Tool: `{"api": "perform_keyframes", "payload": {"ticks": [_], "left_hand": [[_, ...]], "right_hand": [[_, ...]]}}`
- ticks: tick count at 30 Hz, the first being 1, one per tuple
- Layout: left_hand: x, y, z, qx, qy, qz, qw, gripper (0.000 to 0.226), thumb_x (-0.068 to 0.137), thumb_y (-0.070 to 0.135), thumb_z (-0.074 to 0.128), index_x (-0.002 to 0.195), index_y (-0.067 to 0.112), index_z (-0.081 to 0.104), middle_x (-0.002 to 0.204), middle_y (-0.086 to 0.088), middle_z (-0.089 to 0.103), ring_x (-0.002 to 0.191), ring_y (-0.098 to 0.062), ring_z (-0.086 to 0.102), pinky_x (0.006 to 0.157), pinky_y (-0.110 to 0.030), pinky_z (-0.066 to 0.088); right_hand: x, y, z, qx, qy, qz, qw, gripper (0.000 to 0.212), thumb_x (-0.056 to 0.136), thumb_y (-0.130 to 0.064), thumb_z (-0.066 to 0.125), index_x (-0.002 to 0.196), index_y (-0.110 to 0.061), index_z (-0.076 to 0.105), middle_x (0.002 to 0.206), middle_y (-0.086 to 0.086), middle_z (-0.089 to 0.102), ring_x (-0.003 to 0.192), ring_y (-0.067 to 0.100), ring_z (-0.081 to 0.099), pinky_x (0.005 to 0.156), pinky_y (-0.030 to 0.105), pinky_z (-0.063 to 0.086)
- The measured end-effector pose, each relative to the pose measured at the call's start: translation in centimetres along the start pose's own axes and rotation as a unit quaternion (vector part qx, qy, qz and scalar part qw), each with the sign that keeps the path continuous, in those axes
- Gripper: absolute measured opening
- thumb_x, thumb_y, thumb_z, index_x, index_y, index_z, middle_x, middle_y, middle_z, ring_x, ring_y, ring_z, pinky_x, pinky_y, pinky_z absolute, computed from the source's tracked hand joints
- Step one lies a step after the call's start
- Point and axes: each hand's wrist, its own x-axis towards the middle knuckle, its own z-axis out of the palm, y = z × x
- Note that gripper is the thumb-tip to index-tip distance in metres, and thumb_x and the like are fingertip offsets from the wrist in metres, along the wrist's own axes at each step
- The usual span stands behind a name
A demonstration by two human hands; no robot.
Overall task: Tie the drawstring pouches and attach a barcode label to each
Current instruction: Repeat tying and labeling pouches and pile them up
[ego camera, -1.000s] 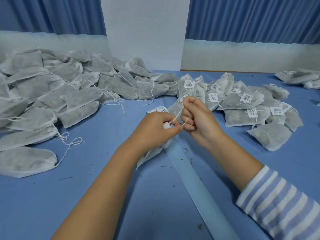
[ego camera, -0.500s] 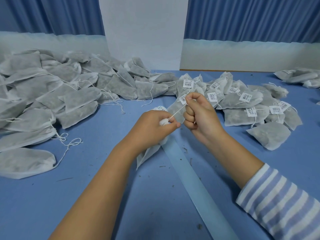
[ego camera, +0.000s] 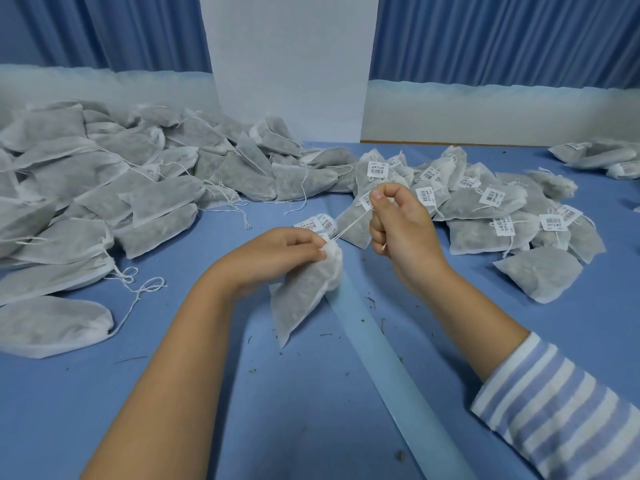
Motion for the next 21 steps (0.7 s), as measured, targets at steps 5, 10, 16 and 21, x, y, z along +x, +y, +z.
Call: {"api": "perform_keyframes", "payload": {"ticks": [5,10,16,21], "left_hand": [[0.8,-0.5,-0.3,0.07,0.155,-0.015,0.985,0.022,0.084,0.036,0.076,0.075,0.021,0.063,0.064,0.01,0.056,0.055,-0.004,0.048,0.051,-0.012,0.035],[1.3,-0.4,0.2,0.0,0.299,-0.025,0.954,0.028,0.086,0.041,0.071,0.071,0.023,0.055,0.065,0.011,0.054,0.057,-0.003,0.047,0.051,-0.019,0.032],[1.1,0.6,0.0,-0.305,0.224,-0.037,0.925,0.013,0.091,0.024,0.067,0.087,0.014,0.06,0.085,-0.005,0.06,0.076,-0.019,0.06,0.064,-0.028,0.054],[0.7,0.9,-0.3,-0.423,0.166,-0.045,0.889,0.007,0.091,0.014,0.061,0.097,0.01,0.063,0.085,-0.008,0.062,0.072,-0.021,0.066,0.06,-0.03,0.058]], "right_hand": [[-0.7,0.1,0.6,-0.017,-0.048,-0.043,0.998,0.014,0.1,-0.014,0.05,0.087,-0.02,0.051,0.054,-0.011,0.044,0.049,0.006,0.041,0.044,0.018,0.033],[-1.6,0.7,1.4,-0.111,-0.116,-0.131,0.978,0.012,0.096,-0.01,0.059,0.089,-0.02,0.059,0.094,0.001,0.056,0.084,0.005,0.055,0.067,0.024,0.046],[-2.2,1.9,1.9,-0.195,-0.135,-0.143,0.961,0.012,0.091,-0.017,0.067,0.089,-0.029,0.067,0.133,-0.004,0.041,0.136,0.003,0.033,0.103,0.029,0.042],[-1.7,2.0,1.6,-0.21,-0.124,-0.145,0.959,0.014,0.093,-0.02,0.064,0.089,-0.033,0.064,0.13,-0.008,0.051,0.135,-0.004,0.032,0.111,0.032,0.032]]}}
